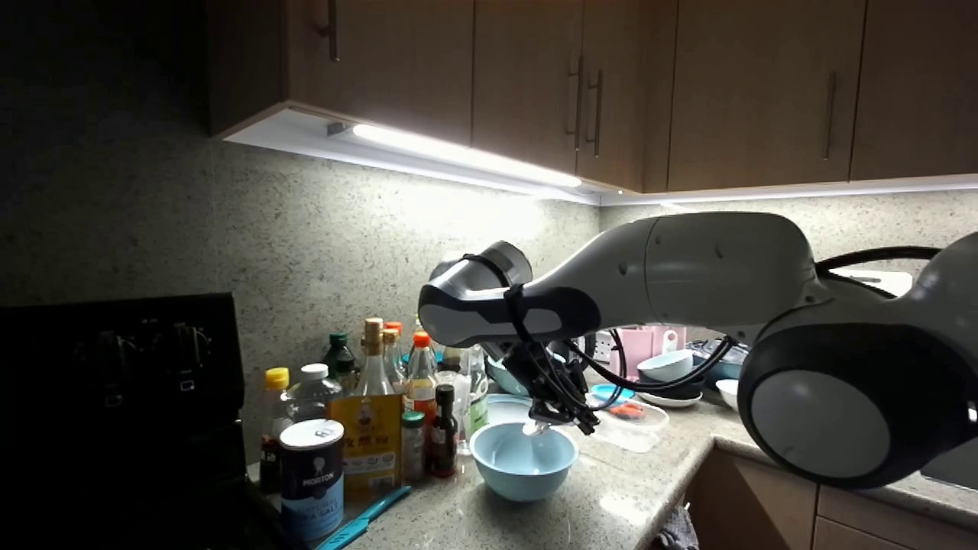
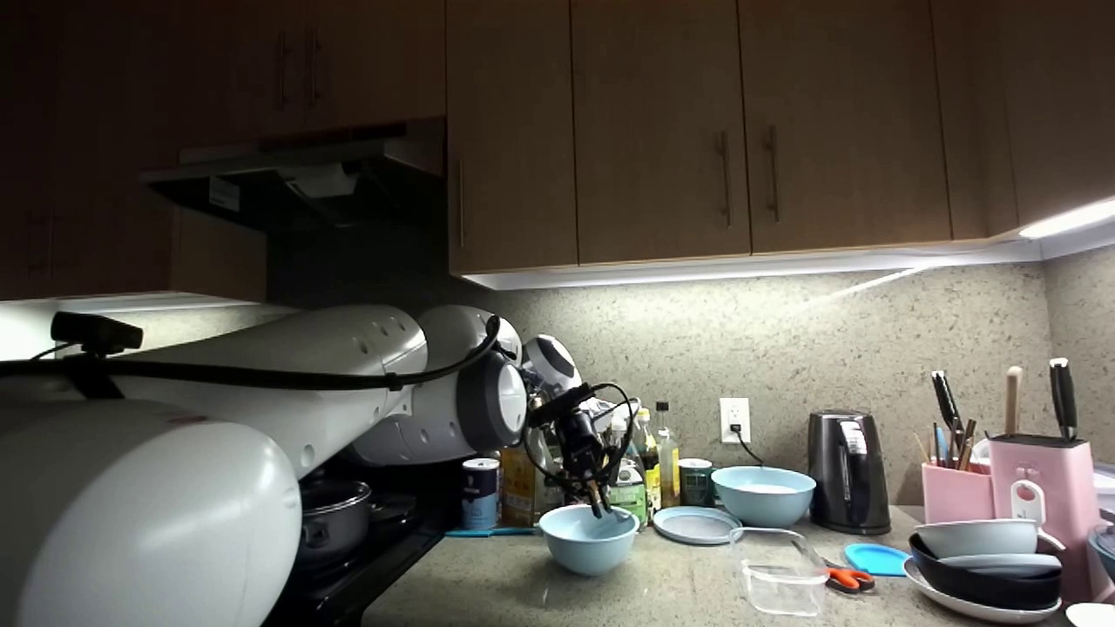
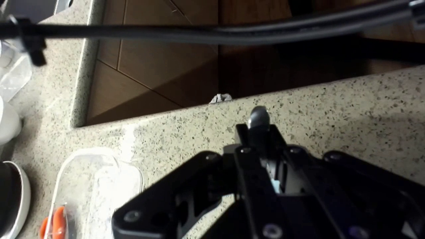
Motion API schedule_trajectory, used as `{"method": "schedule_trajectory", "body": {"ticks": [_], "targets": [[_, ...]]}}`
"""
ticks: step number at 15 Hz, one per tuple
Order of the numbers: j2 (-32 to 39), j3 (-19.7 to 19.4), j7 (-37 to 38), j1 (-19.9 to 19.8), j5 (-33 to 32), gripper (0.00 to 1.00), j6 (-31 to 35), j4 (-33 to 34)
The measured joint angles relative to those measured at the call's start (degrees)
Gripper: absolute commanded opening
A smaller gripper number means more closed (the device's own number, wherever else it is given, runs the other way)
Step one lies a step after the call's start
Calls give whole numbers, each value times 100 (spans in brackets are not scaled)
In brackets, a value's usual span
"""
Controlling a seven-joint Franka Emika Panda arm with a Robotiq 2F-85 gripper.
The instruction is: Use the spoon to stir the bowl
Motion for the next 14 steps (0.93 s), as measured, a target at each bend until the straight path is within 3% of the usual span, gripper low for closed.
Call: {"method": "schedule_trajectory", "body": {"ticks": [8, 14], "targets": [[-19, 293, 4, -139, 510, 4, -847, 86], [22, 553, -285, -39, 758, 4, -986, 118]]}}
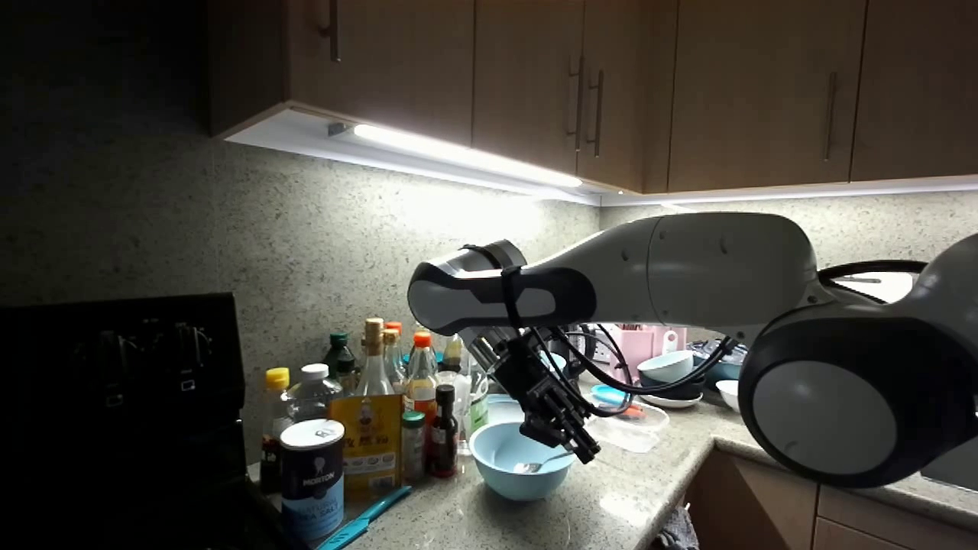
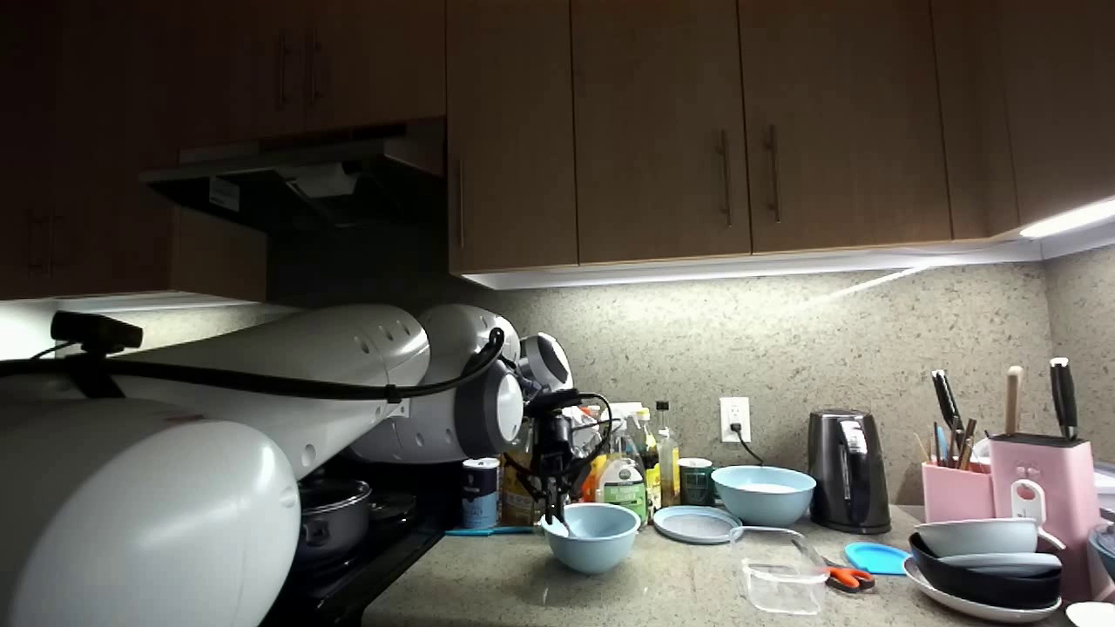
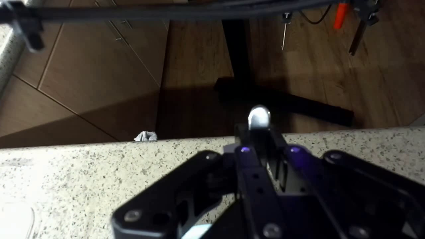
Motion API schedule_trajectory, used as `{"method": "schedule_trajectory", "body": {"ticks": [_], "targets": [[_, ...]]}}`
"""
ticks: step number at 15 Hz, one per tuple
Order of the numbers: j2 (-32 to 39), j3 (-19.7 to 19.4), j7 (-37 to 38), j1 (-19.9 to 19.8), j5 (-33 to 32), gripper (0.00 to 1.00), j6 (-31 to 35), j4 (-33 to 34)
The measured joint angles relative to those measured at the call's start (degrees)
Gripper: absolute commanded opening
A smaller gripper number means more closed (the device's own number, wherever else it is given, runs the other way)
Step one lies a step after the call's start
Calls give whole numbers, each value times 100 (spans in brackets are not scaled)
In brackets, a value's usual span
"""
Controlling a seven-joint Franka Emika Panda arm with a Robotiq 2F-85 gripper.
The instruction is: Use the spoon to stir the bowl
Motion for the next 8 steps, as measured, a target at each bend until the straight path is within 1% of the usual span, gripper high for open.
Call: {"method": "schedule_trajectory", "body": {"ticks": [4, 8], "targets": [[62, 44, -488, -118, 1, 4, 108, 0], [66, 13, -628, -176, -5, 4, 720, 31]]}}
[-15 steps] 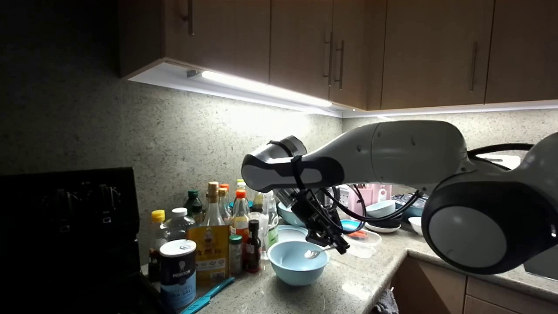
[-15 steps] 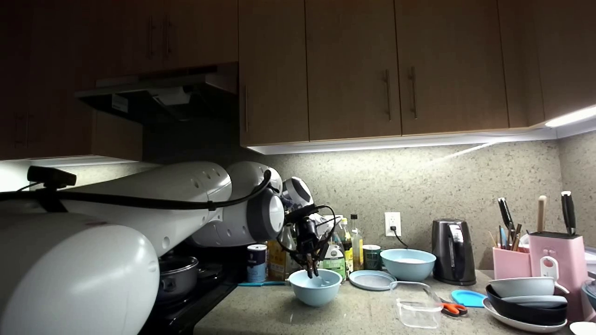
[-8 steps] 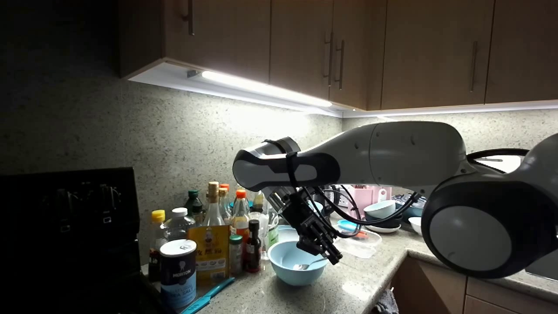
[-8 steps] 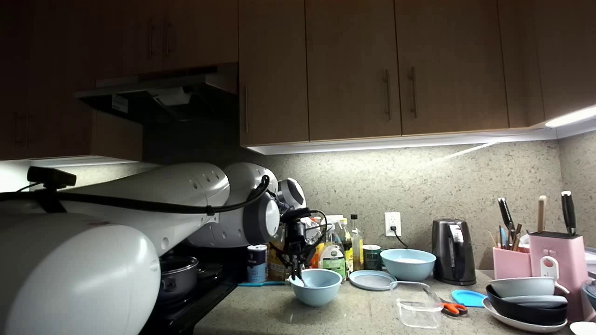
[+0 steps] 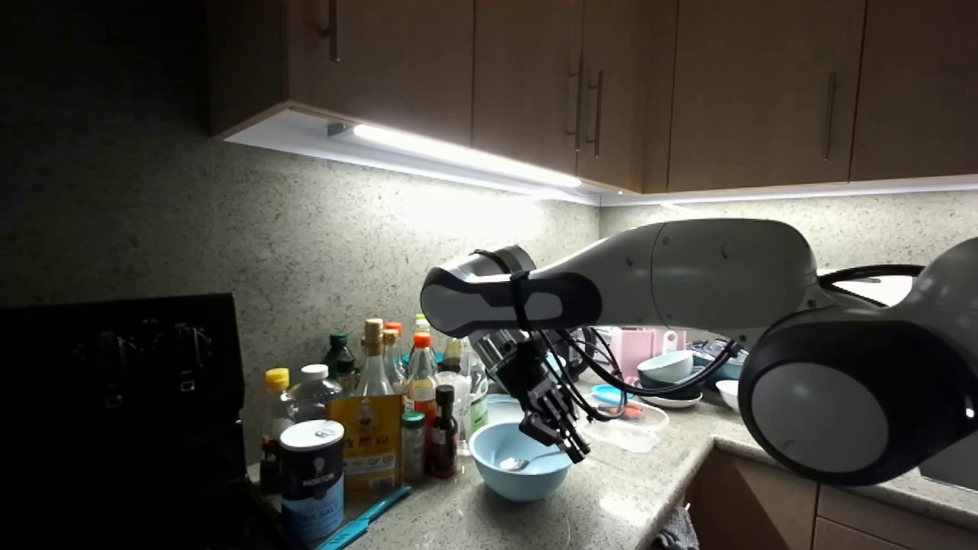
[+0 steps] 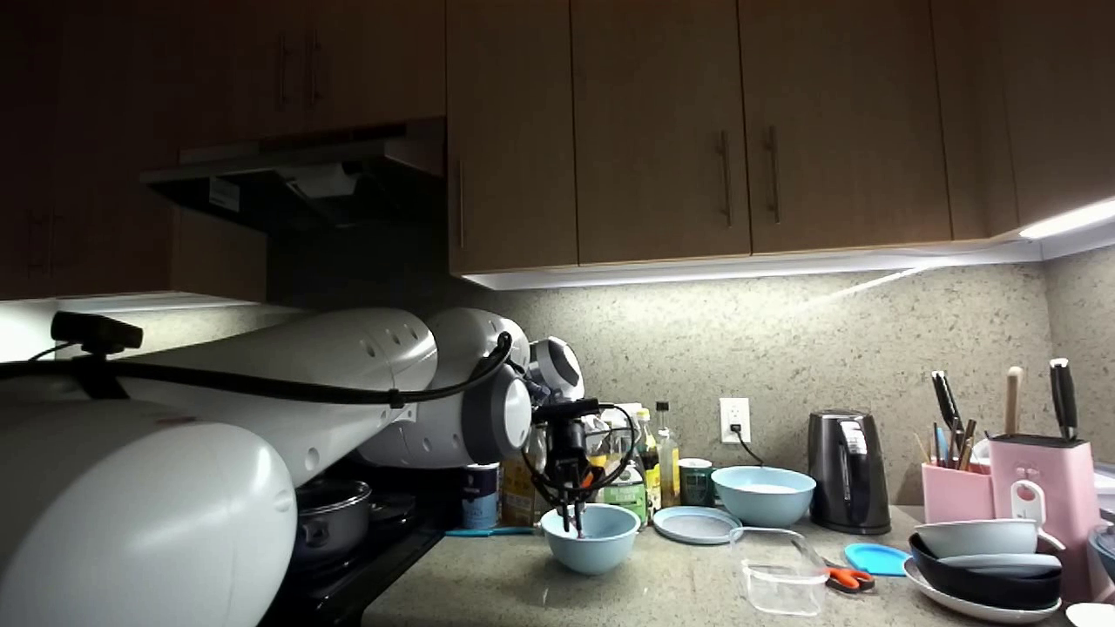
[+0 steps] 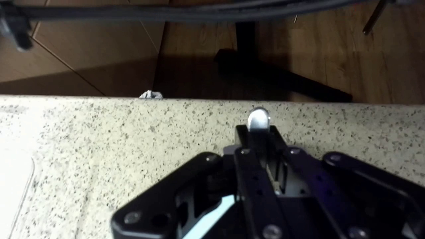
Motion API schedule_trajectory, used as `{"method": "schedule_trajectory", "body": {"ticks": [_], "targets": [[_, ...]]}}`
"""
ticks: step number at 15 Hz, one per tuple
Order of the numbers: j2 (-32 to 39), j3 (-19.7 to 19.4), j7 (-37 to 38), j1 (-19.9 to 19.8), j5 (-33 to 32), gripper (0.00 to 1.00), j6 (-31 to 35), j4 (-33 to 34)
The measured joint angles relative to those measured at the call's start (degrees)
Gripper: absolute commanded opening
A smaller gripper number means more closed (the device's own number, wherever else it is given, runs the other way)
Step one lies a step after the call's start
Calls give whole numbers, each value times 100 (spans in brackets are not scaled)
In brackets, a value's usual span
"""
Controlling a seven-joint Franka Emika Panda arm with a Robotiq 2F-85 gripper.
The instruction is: Use the spoon to stir the bowl
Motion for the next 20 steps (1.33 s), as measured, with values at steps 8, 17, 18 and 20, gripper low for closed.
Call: {"method": "schedule_trajectory", "body": {"ticks": [8, 17, 18, 20], "targets": [[-70, -64, 36, -158, 3, 4, 194, 5], [70, -109, 130, -355, 1, 4, -328, 5], [109, -109, 129, -313, -3, 4, -328, 5], [182, -117, 128, -168, -42, 4, -327, 5]]}}
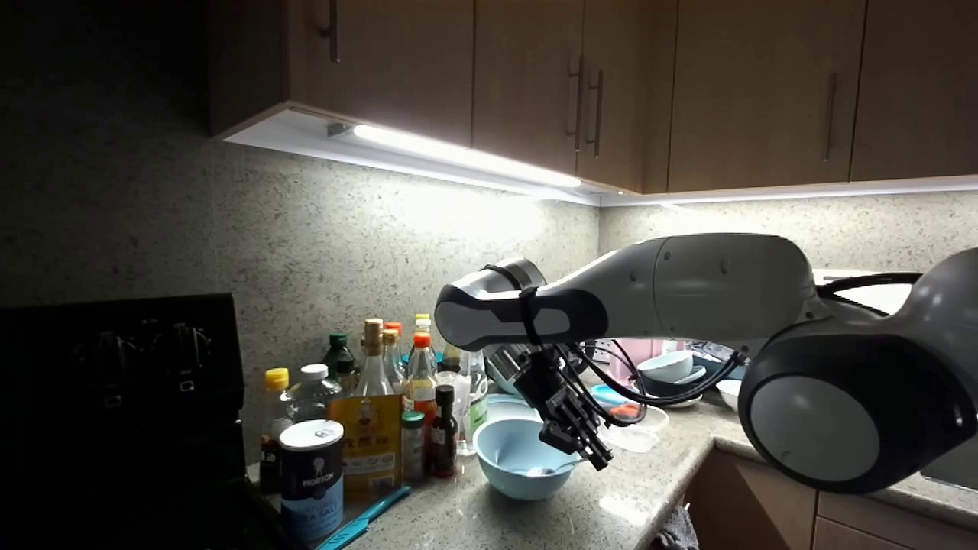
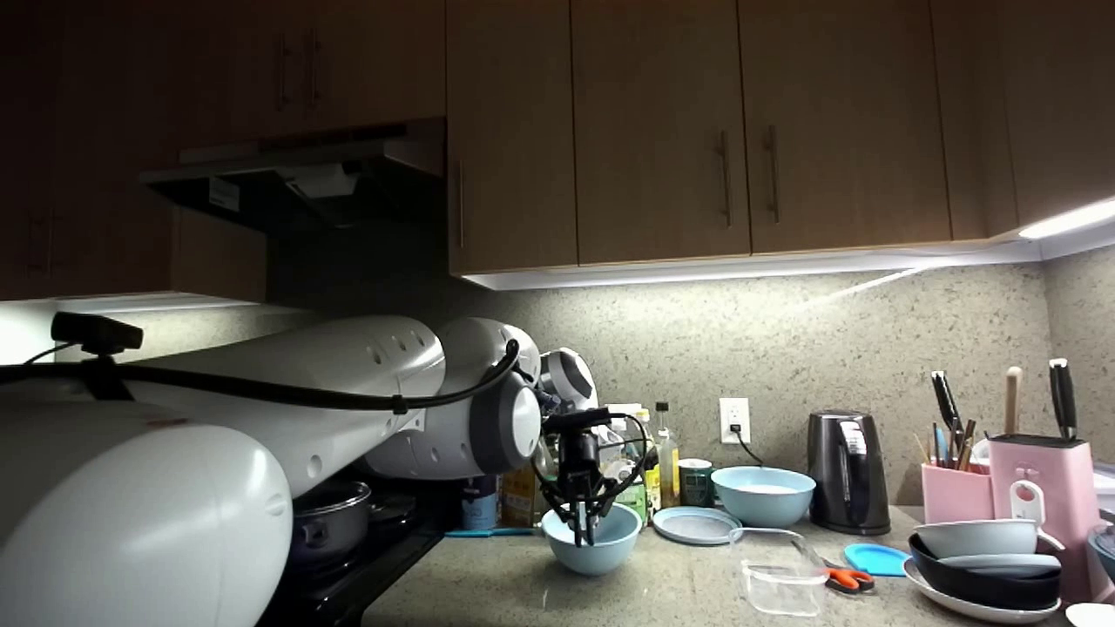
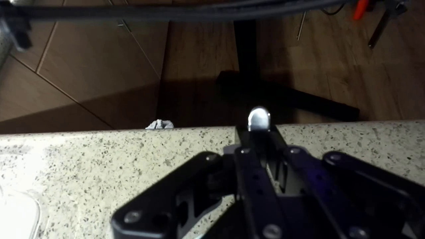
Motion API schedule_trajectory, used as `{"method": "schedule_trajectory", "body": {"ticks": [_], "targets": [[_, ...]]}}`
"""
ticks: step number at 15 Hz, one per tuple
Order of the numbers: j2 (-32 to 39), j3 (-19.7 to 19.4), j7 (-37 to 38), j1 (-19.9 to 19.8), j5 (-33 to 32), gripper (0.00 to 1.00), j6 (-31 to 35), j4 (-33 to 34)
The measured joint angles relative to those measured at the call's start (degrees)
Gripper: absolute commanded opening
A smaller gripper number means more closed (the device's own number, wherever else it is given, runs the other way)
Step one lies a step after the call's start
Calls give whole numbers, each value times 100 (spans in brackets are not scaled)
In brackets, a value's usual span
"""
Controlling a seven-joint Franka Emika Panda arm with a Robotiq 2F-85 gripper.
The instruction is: Use the spoon to stir the bowl
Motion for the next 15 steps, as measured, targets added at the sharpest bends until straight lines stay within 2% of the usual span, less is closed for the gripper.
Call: {"method": "schedule_trajectory", "body": {"ticks": [7, 15], "targets": [[88, -236, -8, 710, -426, 4, 320, -15], [68, -396, -8, 819, -473, 4, 794, 11]]}}
